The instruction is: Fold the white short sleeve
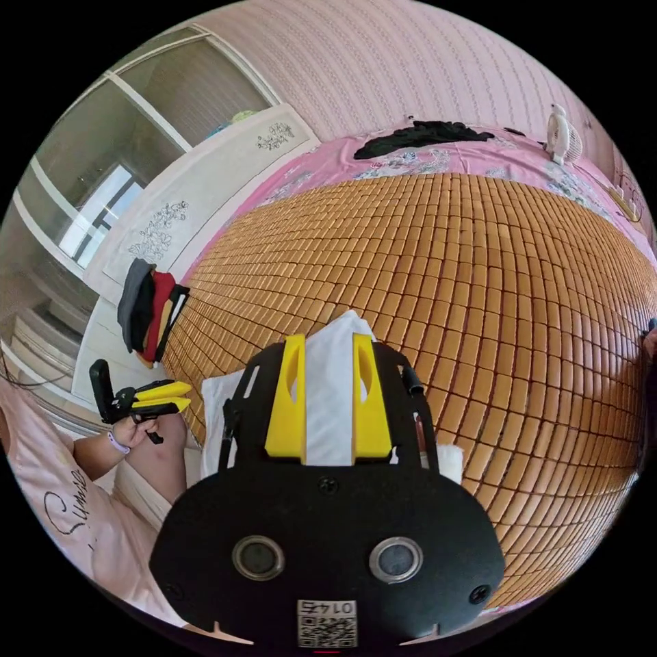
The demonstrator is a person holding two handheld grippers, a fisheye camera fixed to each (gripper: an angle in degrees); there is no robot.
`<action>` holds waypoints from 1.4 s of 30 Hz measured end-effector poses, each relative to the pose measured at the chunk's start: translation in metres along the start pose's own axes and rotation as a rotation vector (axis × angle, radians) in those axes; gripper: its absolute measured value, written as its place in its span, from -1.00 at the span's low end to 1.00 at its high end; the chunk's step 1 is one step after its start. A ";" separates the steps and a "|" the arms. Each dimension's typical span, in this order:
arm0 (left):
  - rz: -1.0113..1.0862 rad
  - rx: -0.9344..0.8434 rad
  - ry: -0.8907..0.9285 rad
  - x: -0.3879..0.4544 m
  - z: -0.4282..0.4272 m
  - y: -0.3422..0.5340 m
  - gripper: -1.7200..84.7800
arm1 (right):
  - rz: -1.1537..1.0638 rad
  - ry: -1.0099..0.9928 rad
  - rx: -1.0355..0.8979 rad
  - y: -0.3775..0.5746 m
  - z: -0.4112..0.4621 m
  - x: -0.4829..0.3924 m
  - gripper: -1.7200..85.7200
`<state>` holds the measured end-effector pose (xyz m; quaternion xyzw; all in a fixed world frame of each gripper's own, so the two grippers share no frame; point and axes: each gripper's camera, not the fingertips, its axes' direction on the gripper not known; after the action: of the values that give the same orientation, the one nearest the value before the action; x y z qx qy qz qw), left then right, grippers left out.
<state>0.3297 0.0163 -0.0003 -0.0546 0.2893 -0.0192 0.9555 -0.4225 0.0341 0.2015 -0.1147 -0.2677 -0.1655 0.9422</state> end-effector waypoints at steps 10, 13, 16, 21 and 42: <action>-0.027 -0.011 -0.038 -0.027 0.000 0.003 -0.71 | -0.166 0.113 -0.211 -0.034 0.097 -0.055 -0.77; 0.048 0.005 -0.153 -0.020 -0.009 0.011 -0.82 | -0.183 0.078 -0.208 -0.032 0.098 -0.069 -0.86; 0.111 -0.021 -0.111 -0.018 -0.020 0.016 -0.93 | -0.149 0.045 -0.142 -0.025 0.080 -0.079 -0.89; 0.158 0.022 -0.063 -0.013 -0.069 0.026 -0.97 | -0.143 -0.019 0.042 0.004 0.010 -0.114 -0.90; -0.167 0.702 -0.458 -0.061 -0.468 0.149 -0.95 | -0.961 -0.340 0.312 -0.179 -0.080 -0.528 -0.90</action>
<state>0.0194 0.1250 -0.3709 0.2482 0.0403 -0.1811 0.9508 -0.8755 -0.0225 -0.1283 0.1374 -0.4604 -0.5158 0.7093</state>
